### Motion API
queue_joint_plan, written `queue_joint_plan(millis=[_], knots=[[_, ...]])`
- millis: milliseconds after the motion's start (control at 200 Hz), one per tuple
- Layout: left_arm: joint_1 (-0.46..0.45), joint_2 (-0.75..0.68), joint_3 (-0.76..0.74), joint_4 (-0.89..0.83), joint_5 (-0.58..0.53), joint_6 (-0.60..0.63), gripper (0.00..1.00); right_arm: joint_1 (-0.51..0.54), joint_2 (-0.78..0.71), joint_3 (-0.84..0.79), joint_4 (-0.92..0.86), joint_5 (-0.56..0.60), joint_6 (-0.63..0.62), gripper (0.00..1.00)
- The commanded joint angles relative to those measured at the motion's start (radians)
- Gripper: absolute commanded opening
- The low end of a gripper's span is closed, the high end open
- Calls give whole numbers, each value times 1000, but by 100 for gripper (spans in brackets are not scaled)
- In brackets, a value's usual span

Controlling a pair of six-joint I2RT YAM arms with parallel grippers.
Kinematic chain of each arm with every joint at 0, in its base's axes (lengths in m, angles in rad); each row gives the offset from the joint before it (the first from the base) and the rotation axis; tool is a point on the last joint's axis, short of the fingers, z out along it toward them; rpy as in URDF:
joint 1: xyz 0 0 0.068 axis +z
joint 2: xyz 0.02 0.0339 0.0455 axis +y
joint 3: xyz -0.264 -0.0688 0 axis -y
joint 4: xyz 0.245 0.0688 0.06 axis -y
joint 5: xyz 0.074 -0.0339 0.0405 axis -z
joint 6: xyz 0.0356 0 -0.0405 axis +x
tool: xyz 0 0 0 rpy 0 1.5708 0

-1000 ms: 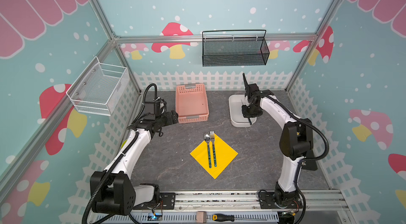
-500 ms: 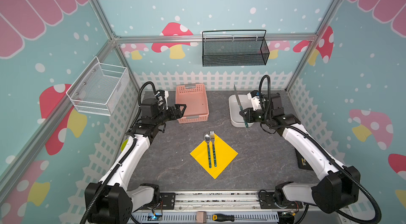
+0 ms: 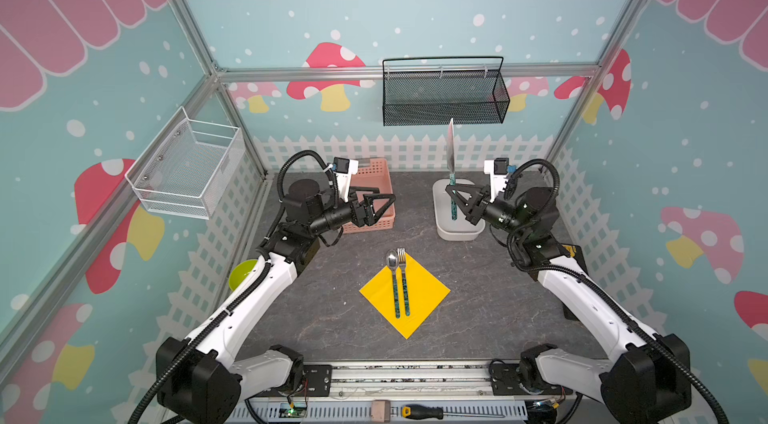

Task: Place the utensils on the paper napkin and roll it up
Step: 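Lift the knife upright with the right gripper while the left gripper approaches, then close the left gripper on the knife handle below the right gripper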

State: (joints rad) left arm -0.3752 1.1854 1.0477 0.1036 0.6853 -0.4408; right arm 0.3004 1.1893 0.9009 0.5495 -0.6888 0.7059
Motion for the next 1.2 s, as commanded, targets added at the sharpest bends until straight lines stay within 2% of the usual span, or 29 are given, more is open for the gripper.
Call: queue_joint_plan(millis=[0,190,325,395,585,821,1196], knots=[[-29,-55,-8,144,69,39,83,27,19,-24,354,-81,165,0],[-99,-39,-7,264,108,-21,78,97,35,-21,503,-87,218,0],[-141,-9,18,300,142,-42,69,145,39,4,511,-58,208,0],[-162,-7,27,286,147,-19,65,161,48,23,513,-55,211,0],[-217,1,59,190,105,72,63,198,80,59,560,-61,238,0],[-242,43,80,175,80,87,61,226,131,100,601,-97,281,0],[-251,78,77,204,89,95,45,235,127,96,611,-86,291,0]])
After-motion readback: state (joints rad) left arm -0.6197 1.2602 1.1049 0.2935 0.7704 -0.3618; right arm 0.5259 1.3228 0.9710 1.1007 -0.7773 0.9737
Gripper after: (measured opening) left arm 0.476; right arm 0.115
